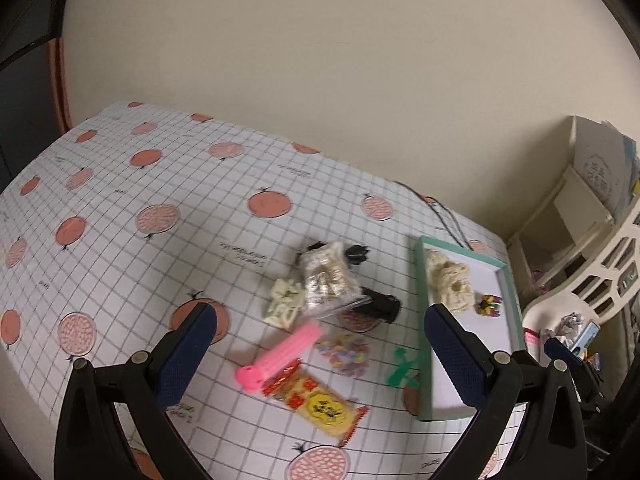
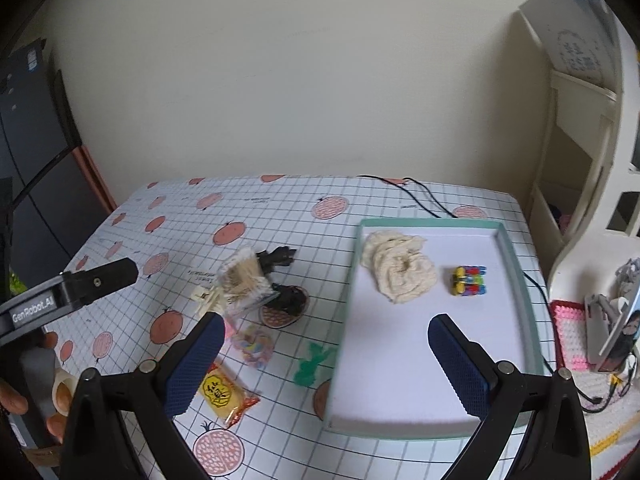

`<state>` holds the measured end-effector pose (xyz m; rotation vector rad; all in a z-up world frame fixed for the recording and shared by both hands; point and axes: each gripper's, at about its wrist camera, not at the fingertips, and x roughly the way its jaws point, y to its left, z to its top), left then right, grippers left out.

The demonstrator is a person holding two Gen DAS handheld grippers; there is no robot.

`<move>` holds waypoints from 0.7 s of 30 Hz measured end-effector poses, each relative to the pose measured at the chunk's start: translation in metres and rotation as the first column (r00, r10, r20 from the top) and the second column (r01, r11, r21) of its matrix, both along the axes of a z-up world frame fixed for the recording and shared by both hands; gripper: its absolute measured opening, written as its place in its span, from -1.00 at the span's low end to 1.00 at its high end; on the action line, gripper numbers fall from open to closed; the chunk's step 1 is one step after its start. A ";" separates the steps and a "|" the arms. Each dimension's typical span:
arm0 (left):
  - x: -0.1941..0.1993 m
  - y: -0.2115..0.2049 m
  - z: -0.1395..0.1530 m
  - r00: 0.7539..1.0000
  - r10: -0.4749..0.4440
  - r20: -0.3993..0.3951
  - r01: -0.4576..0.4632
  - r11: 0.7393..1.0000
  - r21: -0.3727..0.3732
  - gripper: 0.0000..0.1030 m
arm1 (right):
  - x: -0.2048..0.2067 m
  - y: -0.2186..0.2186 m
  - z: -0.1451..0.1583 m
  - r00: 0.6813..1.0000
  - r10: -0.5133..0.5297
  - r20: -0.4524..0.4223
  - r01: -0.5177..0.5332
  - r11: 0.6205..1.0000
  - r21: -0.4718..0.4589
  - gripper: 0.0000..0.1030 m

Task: Organize objects
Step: 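Withdraw both tools from the tray back toward the remaining items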

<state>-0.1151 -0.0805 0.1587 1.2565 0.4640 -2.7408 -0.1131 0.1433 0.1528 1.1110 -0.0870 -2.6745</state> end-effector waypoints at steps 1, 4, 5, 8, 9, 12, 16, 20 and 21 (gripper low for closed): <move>0.000 -0.004 -0.001 1.000 0.011 0.007 -0.011 1.000 0.001 1.00 | 0.000 -0.002 0.000 1.000 0.006 0.001 -0.006 1.000 0.001 1.00; 0.000 -0.016 -0.005 0.999 0.035 0.020 -0.035 0.999 0.011 1.00 | -0.002 -0.014 -0.005 0.999 0.037 0.012 -0.037 0.999 -0.007 0.98; 0.000 -0.020 -0.008 0.999 0.045 0.030 -0.046 0.999 0.011 1.00 | -0.002 -0.017 -0.006 0.999 0.043 0.017 -0.043 0.999 -0.005 0.95; -0.002 -0.027 -0.017 0.996 0.057 0.062 -0.058 0.998 0.009 1.00 | -0.005 -0.028 -0.015 0.997 0.059 0.043 -0.059 0.998 -0.002 0.92; -0.003 -0.028 -0.019 0.996 0.059 0.071 -0.060 0.998 0.006 1.00 | -0.006 -0.030 -0.018 0.997 0.063 0.052 -0.063 0.998 -0.002 0.90; -0.005 -0.030 -0.028 0.993 0.064 0.097 -0.064 0.998 -0.005 1.00 | -0.009 -0.038 -0.027 0.994 0.078 0.077 -0.078 0.997 -0.007 0.84; -0.010 -0.034 -0.042 0.989 0.068 0.132 -0.070 0.998 0.009 1.00 | -0.014 -0.045 -0.040 0.989 0.085 0.122 -0.084 0.996 -0.016 0.71; -0.015 -0.032 -0.056 0.985 0.061 0.160 -0.060 0.998 -0.010 1.00 | -0.017 -0.048 -0.050 0.983 0.092 0.157 -0.091 0.996 -0.013 0.56; -0.016 -0.031 -0.059 0.985 0.057 0.166 -0.055 0.998 -0.014 1.00 | -0.018 -0.049 -0.053 0.982 0.092 0.167 -0.091 0.996 -0.011 0.52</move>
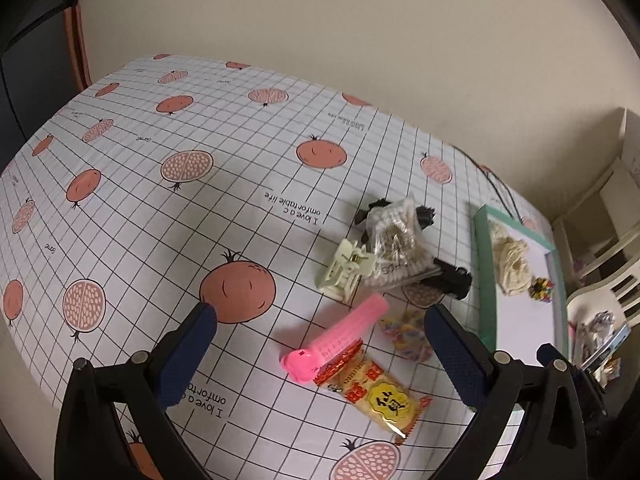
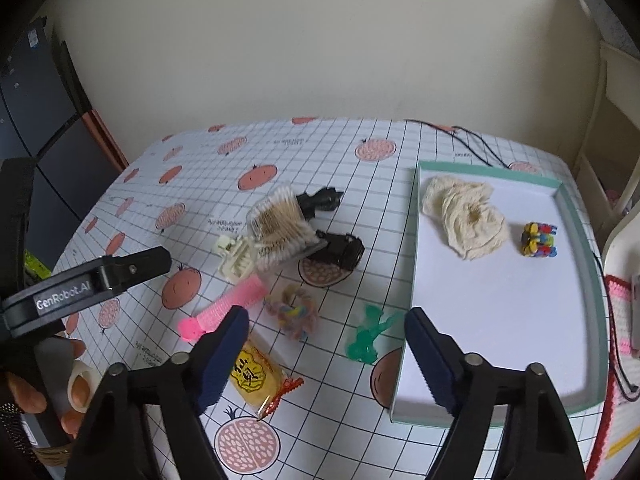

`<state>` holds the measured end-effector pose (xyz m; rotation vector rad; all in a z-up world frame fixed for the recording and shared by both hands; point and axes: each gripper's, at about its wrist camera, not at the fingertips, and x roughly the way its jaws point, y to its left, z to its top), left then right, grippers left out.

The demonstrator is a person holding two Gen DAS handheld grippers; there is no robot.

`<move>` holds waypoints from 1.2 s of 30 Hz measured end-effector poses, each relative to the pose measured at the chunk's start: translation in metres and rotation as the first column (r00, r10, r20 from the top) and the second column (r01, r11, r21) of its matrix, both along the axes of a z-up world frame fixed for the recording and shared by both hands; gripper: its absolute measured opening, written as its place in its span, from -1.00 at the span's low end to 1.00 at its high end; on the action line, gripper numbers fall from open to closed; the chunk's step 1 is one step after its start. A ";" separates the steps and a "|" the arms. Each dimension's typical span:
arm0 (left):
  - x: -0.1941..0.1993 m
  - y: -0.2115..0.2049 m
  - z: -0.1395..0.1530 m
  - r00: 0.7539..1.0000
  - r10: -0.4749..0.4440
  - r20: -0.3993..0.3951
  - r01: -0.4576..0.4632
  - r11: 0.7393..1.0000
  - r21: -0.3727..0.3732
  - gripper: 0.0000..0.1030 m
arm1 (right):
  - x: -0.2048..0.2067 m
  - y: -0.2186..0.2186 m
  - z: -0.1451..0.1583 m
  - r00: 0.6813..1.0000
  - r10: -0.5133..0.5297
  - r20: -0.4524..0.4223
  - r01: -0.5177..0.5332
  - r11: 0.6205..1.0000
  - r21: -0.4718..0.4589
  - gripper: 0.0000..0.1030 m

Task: Organize objects
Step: 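Withdraw both tools from the tray back toward the remaining items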

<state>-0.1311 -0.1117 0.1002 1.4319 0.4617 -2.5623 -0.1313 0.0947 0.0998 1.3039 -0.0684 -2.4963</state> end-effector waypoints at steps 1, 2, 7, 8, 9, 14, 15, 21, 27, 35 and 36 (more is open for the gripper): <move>-0.001 0.000 -0.002 1.000 -0.003 0.003 0.003 1.000 0.001 0.99 | -0.001 -0.001 -0.002 1.000 -0.002 0.007 0.002 1.000 0.001 0.50; -0.002 0.000 -0.004 1.000 -0.005 0.006 0.005 1.000 0.003 0.99 | -0.002 0.000 -0.005 1.000 -0.003 0.020 0.003 1.000 0.001 0.47; -0.006 0.000 -0.019 0.999 -0.004 0.041 0.004 1.000 0.016 0.81 | -0.008 0.000 -0.018 0.997 -0.016 0.074 0.016 1.000 0.002 0.17; -0.007 0.000 -0.021 0.999 -0.007 0.047 0.006 1.000 0.015 0.74 | -0.009 0.000 -0.021 0.996 -0.014 0.084 0.014 1.000 0.000 0.15; -0.008 0.001 -0.024 0.999 -0.011 0.053 0.010 1.000 0.014 0.71 | -0.010 -0.001 -0.023 0.996 -0.013 0.088 0.013 1.000 0.000 0.13; -0.012 0.004 -0.034 0.997 -0.027 0.071 0.027 1.000 0.001 0.61 | -0.014 0.000 -0.034 0.992 -0.019 0.127 0.018 1.000 0.014 -0.03; -0.013 0.004 -0.036 0.997 -0.031 0.073 0.031 1.000 0.002 0.55 | -0.015 -0.001 -0.035 0.991 -0.019 0.132 0.018 1.000 0.016 -0.06; -0.019 0.012 -0.045 0.994 -0.065 0.090 0.066 0.998 -0.014 0.52 | -0.018 -0.003 -0.044 0.987 -0.031 0.158 0.024 0.999 0.044 -0.12; -0.023 0.018 -0.054 0.990 -0.082 0.116 0.084 0.996 -0.017 0.50 | -0.023 -0.002 -0.053 0.982 -0.051 0.183 0.039 0.997 0.069 -0.17; -0.028 0.022 -0.062 0.985 -0.102 0.138 0.105 0.994 -0.017 0.33 | -0.028 -0.003 -0.061 0.977 -0.063 0.205 0.048 0.996 0.075 -0.24; -0.029 0.023 -0.063 0.985 -0.103 0.140 0.107 0.994 -0.017 0.31 | -0.028 -0.004 -0.062 0.976 -0.064 0.206 0.049 0.996 0.076 -0.26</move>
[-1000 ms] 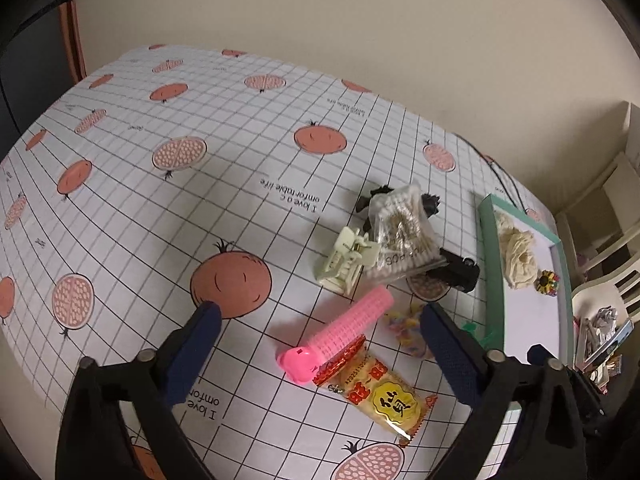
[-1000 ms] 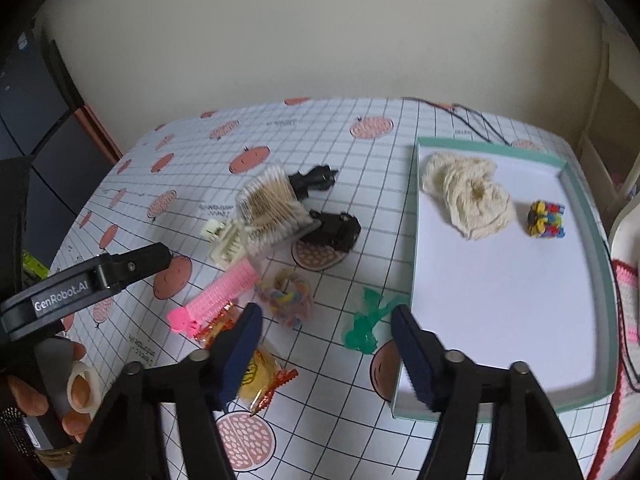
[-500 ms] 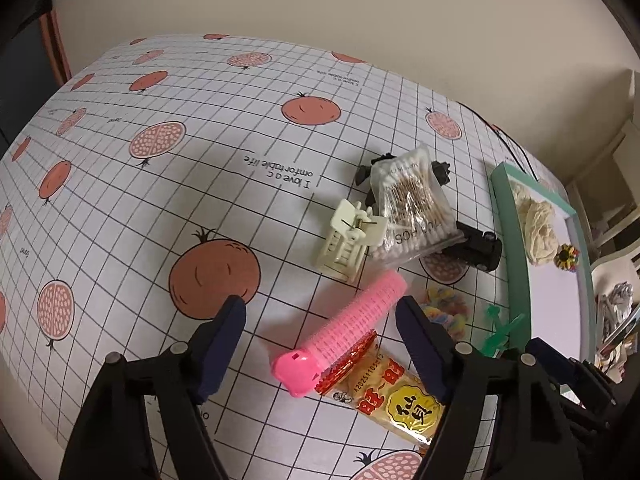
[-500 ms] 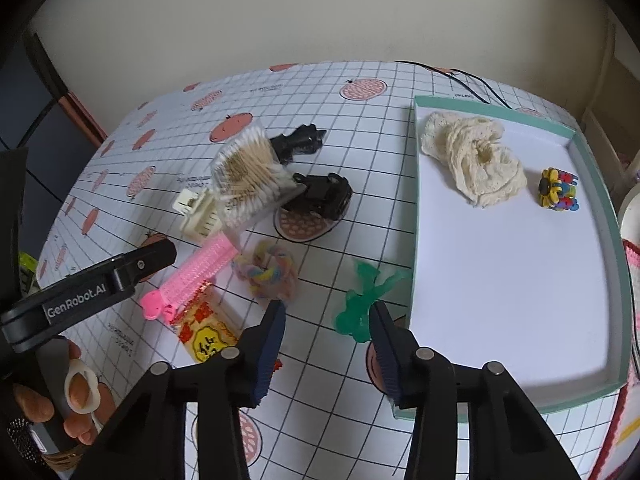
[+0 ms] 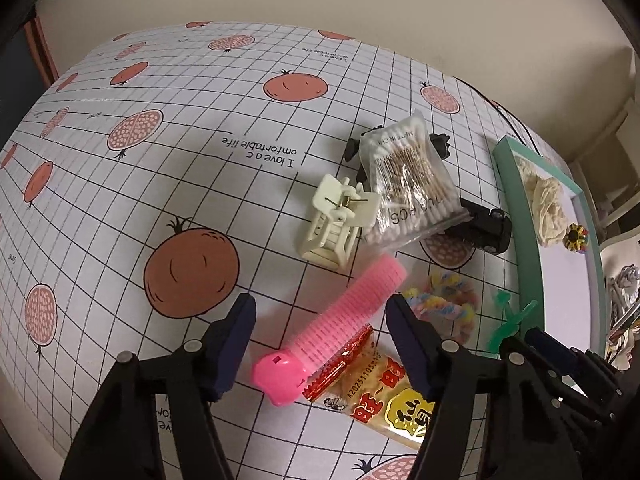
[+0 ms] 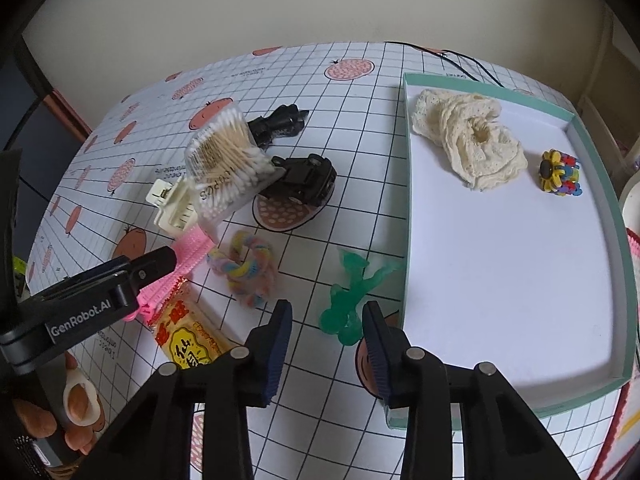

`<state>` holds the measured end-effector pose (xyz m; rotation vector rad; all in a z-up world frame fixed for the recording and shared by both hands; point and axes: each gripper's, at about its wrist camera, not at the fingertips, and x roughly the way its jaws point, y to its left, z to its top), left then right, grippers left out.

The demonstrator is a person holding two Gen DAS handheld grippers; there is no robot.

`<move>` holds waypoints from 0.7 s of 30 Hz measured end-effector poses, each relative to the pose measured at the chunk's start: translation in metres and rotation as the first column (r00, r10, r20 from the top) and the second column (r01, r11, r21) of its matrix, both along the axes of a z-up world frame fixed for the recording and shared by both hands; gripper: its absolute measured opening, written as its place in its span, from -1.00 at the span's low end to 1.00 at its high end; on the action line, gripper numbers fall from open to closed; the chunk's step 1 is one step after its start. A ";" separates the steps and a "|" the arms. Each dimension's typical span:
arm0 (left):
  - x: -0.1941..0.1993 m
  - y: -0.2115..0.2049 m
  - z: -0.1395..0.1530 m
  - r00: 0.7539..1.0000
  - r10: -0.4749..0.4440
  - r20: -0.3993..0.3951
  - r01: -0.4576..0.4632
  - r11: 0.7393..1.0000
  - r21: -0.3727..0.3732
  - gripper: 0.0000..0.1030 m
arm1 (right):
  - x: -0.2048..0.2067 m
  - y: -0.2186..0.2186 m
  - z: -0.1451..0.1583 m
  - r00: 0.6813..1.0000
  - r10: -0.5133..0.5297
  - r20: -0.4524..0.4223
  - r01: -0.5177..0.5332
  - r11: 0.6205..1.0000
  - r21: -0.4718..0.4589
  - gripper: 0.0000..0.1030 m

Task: Organize objects
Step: 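Withdraw both tools from the tray back toward the remaining items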

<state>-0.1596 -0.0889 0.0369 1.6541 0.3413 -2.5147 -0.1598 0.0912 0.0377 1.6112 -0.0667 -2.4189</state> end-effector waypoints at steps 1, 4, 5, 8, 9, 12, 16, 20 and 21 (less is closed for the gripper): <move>-0.001 0.001 -0.001 1.000 -0.004 0.004 0.004 1.000 0.000 0.30 | -0.001 0.000 -0.001 1.000 -0.002 0.002 0.002 1.000 0.004 -0.27; -0.002 0.002 -0.004 1.000 -0.010 0.011 0.011 1.000 -0.004 0.26 | -0.002 -0.001 -0.004 1.000 -0.006 0.005 0.006 1.000 0.008 -0.27; -0.002 0.003 -0.005 1.000 -0.012 0.012 0.012 1.000 -0.005 0.25 | -0.002 -0.001 -0.005 1.000 -0.008 0.006 0.008 1.000 0.010 -0.27; -0.004 0.004 -0.007 1.000 -0.018 0.016 0.018 1.000 -0.004 0.24 | -0.003 0.000 -0.007 1.000 -0.011 0.007 0.011 1.000 0.012 -0.33; -0.005 0.005 -0.008 1.000 -0.020 0.016 0.020 1.000 -0.004 0.24 | -0.004 0.000 -0.007 1.000 -0.012 0.008 0.012 1.000 0.011 -0.33; -0.007 0.007 -0.009 1.000 -0.027 0.016 0.027 1.000 -0.006 0.18 | -0.005 0.000 -0.009 1.000 -0.012 0.012 0.012 1.000 0.011 -0.33; -0.009 0.011 -0.013 0.999 -0.038 0.025 0.038 0.999 -0.014 0.12 | -0.007 -0.001 -0.013 1.000 -0.016 0.018 0.016 1.000 0.015 -0.37; -0.012 0.012 -0.018 0.999 -0.043 0.033 0.044 0.999 -0.025 0.07 | -0.009 0.000 -0.015 0.999 -0.023 0.022 0.023 1.000 0.011 -0.42; -0.012 0.013 -0.018 0.999 -0.043 0.033 0.044 0.999 -0.030 0.07 | -0.010 0.000 -0.016 0.999 -0.025 0.023 0.024 1.000 0.011 -0.42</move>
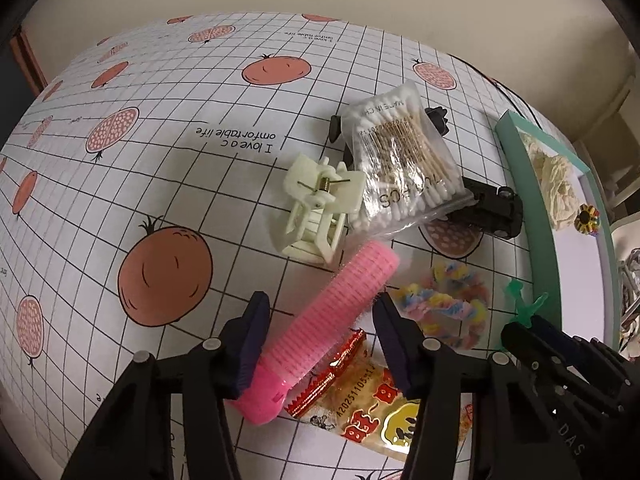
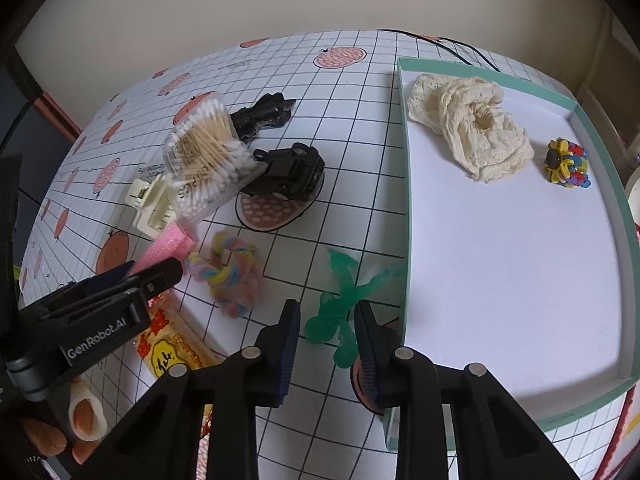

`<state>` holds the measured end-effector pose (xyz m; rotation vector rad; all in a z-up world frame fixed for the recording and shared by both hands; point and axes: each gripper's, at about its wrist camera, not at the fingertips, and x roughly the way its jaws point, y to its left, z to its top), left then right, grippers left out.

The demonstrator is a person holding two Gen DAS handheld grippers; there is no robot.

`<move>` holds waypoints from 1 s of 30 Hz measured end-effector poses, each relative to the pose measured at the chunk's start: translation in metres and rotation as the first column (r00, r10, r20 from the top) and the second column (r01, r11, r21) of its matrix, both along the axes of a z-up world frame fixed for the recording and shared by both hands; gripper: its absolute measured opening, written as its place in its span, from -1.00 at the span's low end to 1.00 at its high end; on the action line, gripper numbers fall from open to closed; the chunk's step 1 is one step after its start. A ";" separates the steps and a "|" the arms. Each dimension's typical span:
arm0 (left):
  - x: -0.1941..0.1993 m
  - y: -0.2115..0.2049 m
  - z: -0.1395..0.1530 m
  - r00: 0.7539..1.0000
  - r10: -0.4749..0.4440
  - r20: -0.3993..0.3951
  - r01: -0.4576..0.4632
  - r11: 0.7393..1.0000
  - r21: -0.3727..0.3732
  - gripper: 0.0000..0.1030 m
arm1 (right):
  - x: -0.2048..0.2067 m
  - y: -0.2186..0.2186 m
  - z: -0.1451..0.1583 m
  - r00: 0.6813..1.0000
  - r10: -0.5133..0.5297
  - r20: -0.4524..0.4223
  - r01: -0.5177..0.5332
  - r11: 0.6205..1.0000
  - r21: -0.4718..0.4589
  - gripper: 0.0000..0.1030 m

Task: Organize objects
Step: 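Grasp the pink hair roller with the left gripper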

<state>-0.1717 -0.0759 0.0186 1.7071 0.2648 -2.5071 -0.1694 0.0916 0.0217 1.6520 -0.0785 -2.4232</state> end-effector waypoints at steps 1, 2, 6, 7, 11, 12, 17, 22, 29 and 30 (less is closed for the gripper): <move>0.000 0.001 0.000 1.000 0.000 -0.001 0.000 1.000 -0.004 0.07 | 0.000 0.000 0.000 1.000 -0.001 0.002 0.001 1.000 -0.003 -0.42; -0.001 0.001 0.000 1.000 -0.001 -0.002 0.001 1.000 -0.007 0.07 | -0.001 0.000 -0.001 1.000 -0.002 0.004 0.002 1.000 -0.005 -0.43; -0.001 0.002 0.000 1.000 -0.002 -0.004 0.002 1.000 -0.018 0.04 | -0.002 -0.002 -0.002 1.000 -0.002 0.003 0.002 1.000 -0.005 -0.44; -0.001 0.001 0.000 1.000 0.001 -0.006 -0.001 1.000 -0.016 0.03 | -0.002 -0.002 -0.003 1.000 -0.003 0.002 0.003 1.000 -0.006 -0.45; -0.001 -0.001 0.000 1.000 0.007 -0.007 -0.007 1.000 -0.012 -0.03 | -0.003 -0.003 -0.003 1.000 -0.001 0.001 0.001 1.000 -0.010 -0.46; 0.000 -0.001 0.000 1.000 0.008 -0.007 -0.008 1.000 -0.013 -0.06 | -0.003 -0.003 -0.004 1.000 -0.001 0.002 0.001 1.000 -0.012 -0.47; -0.001 0.001 0.000 1.000 0.007 -0.007 -0.007 1.000 0.002 -0.30 | -0.003 -0.002 -0.002 1.000 0.000 0.002 0.000 1.000 -0.019 -0.50; -0.001 -0.001 0.000 1.000 0.004 -0.004 -0.004 1.000 0.022 -0.42 | 0.001 -0.002 0.000 1.000 0.004 0.003 -0.004 1.000 -0.021 -0.50; 0.000 -0.005 0.003 1.000 0.011 0.004 -0.011 0.999 0.034 -0.48 | 0.003 -0.001 0.006 1.000 0.007 -0.007 -0.007 0.999 -0.034 -0.51; 0.000 -0.006 0.003 1.000 0.013 0.004 -0.013 0.999 0.035 -0.48 | 0.003 0.000 0.007 1.000 0.008 -0.008 -0.008 0.999 -0.036 -0.51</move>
